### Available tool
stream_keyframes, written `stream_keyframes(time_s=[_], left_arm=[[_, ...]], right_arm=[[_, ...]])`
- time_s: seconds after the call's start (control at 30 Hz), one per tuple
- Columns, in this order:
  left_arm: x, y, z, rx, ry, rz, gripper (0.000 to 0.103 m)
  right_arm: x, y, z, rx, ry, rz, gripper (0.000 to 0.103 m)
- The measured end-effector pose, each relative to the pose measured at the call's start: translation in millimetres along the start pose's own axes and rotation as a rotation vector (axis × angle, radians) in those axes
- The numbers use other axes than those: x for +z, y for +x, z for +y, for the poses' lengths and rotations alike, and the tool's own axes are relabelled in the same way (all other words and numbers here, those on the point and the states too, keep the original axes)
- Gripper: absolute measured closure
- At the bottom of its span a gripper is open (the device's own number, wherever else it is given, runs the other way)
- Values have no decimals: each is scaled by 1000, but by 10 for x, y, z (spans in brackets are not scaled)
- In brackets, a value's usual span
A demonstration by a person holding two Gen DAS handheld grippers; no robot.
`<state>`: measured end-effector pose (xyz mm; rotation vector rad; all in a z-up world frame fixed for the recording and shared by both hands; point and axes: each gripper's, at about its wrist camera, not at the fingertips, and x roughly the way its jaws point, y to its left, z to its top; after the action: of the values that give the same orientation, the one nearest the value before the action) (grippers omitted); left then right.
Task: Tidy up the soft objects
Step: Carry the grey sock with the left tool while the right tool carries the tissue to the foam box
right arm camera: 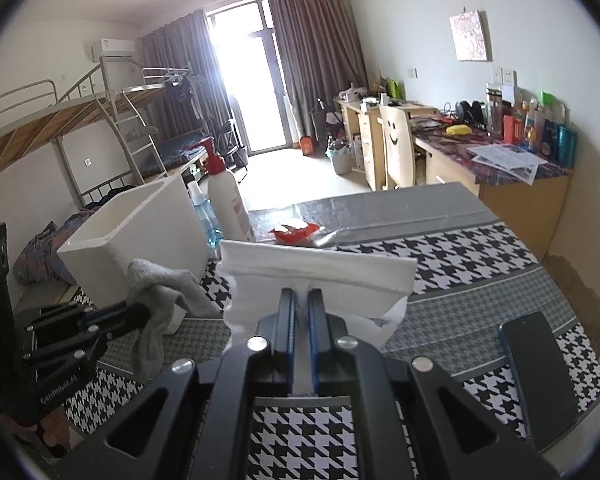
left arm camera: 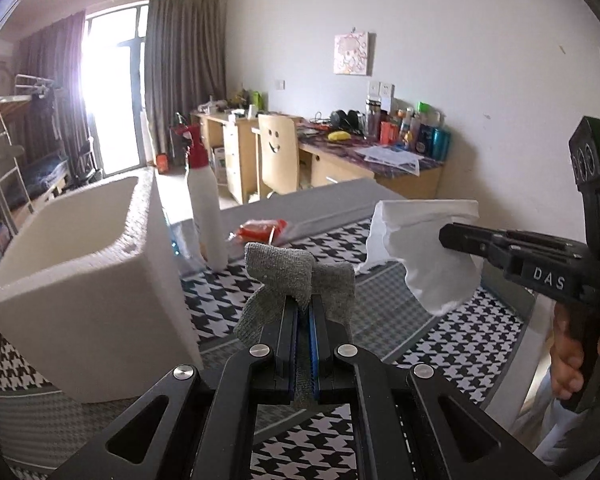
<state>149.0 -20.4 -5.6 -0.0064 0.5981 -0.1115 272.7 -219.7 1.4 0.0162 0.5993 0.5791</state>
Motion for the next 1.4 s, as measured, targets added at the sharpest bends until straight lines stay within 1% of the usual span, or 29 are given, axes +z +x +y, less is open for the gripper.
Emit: stream_keyframes(time_s=[0.27, 0.57, 0.9, 1.4], left_arm=[[71, -111, 40, 13, -15, -39, 98], [190, -227, 130, 49, -31, -85, 98], [338, -368, 188, 50, -31, -131, 98], [587, -493, 352, 99, -30, -194, 98]], right_arm=[[59, -21, 67, 0, -27, -25, 94], [144, -89, 186, 5, -58, -64, 94], [269, -128, 321, 9, -89, -95, 94], [469, -116, 456, 31, -114, -118, 94]])
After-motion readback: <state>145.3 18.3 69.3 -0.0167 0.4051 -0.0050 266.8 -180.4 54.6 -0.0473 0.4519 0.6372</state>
